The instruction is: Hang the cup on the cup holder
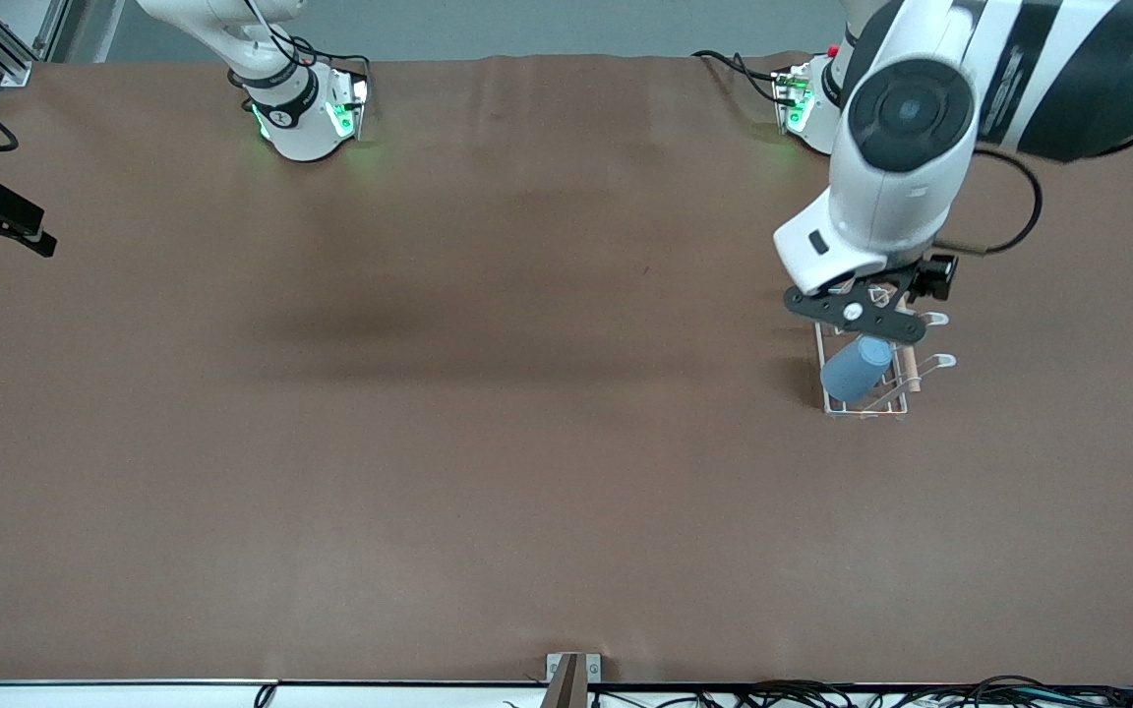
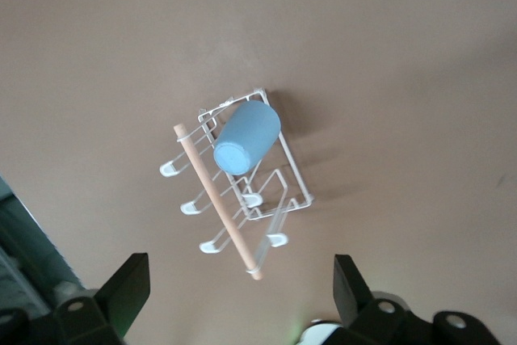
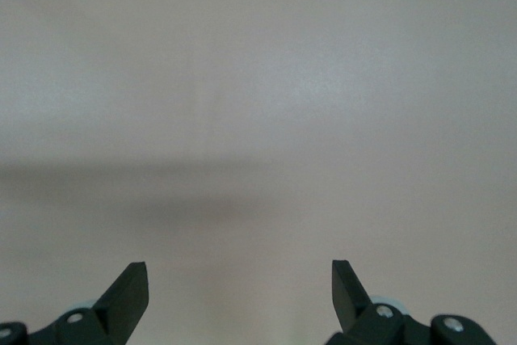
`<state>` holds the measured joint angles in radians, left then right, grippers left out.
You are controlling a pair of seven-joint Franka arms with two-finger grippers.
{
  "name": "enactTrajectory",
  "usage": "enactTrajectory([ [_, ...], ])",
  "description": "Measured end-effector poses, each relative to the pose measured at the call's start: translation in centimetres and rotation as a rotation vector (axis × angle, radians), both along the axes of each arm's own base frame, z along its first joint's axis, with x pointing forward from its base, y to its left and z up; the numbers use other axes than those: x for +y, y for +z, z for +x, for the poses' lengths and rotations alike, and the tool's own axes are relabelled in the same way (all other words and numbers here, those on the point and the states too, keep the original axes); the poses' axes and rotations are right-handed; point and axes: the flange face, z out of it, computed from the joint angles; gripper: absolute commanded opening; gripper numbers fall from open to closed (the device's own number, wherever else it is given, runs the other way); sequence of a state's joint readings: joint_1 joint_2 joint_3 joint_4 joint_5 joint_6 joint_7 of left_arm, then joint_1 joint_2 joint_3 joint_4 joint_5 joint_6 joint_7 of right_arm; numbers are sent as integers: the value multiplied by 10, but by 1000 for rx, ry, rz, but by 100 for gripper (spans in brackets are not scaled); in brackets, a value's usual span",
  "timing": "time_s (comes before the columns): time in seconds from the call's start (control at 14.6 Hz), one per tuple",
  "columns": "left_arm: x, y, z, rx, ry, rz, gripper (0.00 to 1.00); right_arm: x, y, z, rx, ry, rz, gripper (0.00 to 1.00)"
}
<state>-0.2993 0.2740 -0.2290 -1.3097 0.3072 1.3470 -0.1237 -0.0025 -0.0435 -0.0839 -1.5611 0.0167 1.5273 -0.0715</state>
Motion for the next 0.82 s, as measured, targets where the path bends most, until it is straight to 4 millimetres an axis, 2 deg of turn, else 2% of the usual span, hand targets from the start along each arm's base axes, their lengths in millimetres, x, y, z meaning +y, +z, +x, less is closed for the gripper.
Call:
enactTrajectory([
  [0.14,15,31,2,-71,47,-33,100,0,0,0,0,-1,0,100],
  [0.41,75,91,1,-140,156,-163,100,-1,0,0,0,-2,0,100],
  [0.62,121,116,-3,-153,244,-255,100,-1,0,0,0,-2,0,100],
  [0.75,148,123,-5,-153,290,-290,100,-2,0,0,1,-3,0,100],
  [0.82,154,122,-9,-147,302,-294,100,-2,0,0,1,-3,0,100],
])
